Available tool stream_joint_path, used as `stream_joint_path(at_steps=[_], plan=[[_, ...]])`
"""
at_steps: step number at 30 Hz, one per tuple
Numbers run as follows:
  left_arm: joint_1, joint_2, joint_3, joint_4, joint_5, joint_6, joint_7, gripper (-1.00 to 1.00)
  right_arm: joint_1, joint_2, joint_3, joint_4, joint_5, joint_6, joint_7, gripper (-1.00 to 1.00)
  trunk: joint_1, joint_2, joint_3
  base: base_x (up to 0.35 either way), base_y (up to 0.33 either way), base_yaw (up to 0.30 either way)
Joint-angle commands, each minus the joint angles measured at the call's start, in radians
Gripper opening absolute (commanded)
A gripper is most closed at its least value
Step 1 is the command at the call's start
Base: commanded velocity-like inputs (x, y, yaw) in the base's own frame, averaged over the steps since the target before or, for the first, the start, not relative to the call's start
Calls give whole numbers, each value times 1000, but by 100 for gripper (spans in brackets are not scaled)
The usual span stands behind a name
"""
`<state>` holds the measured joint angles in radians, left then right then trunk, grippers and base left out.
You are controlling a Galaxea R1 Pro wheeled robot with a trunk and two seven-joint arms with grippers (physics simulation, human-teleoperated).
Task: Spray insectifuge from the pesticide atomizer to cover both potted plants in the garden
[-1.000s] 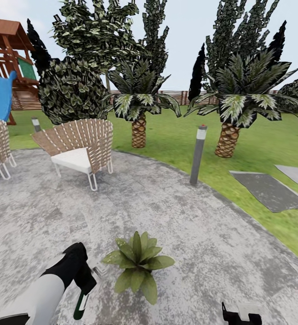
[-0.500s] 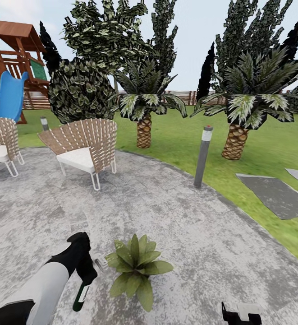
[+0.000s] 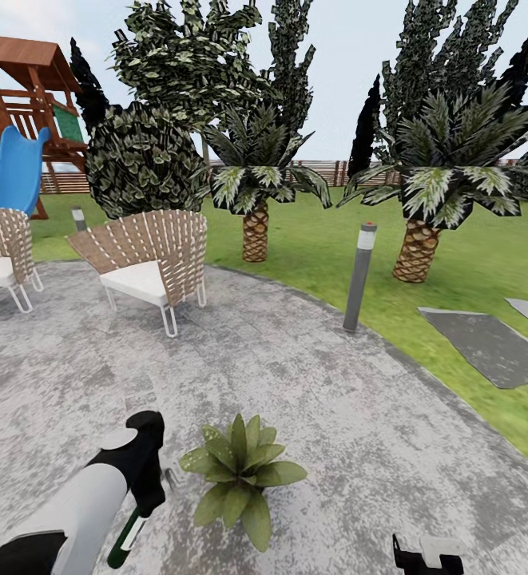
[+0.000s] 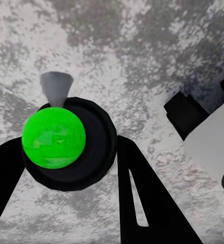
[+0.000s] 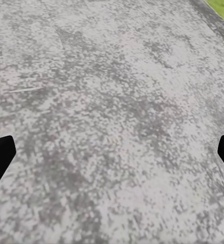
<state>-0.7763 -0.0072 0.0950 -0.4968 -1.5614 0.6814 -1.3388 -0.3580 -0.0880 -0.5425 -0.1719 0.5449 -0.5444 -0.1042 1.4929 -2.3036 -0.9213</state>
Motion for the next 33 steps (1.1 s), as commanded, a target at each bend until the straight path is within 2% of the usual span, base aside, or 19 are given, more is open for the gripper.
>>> stream_joint_path(at_steps=[1,4,8,11,17,23,26,27,29,33], plan=[[-1,-11,5,-1,-6,10,-6,-100,-1,0,-4,2,10,-3,-6,100,0,0,-1,15,-98,0],[-1,-31,5,0,-7,9,-5,-100,-1,1,-4,2,10,-3,-7,100,0,0,-1,68,-222,102],[-1,-43,4,0,-9,8,-5,-100,-1,1,-4,2,10,-3,-8,100,0,0,-1,1,-252,251],[-1,-46,3,0,-10,9,-5,-100,-1,1,-4,2,10,-3,-8,100,0,0,-1,-175,-184,255],[-1,-48,2,-2,-12,9,-6,-100,-1,1,-4,2,10,-3,-8,100,0,0,-1,-19,-15,52],[-1,-53,2,-2,-14,9,-7,-100,-1,1,-4,2,10,-3,-8,100,0,0,-1,0,0,253],[-8,-59,-13,-3,-13,10,-7,-100,-1,1,-4,2,10,-3,-8,100,0,0,-1,0,0,276],[-25,-61,-20,-2,-11,10,-13,-100,-1,1,-4,2,10,-3,-8,100,0,0,-1,8,0,153],[-44,-62,-24,-1,-12,10,-65,-100,-1,1,-4,2,9,-3,-8,100,0,0,-1,120,-69,59],[-49,-60,-48,-2,-12,9,-118,-100,-1,1,-4,2,9,-3,-8,100,0,0,-1,212,-143,14]])
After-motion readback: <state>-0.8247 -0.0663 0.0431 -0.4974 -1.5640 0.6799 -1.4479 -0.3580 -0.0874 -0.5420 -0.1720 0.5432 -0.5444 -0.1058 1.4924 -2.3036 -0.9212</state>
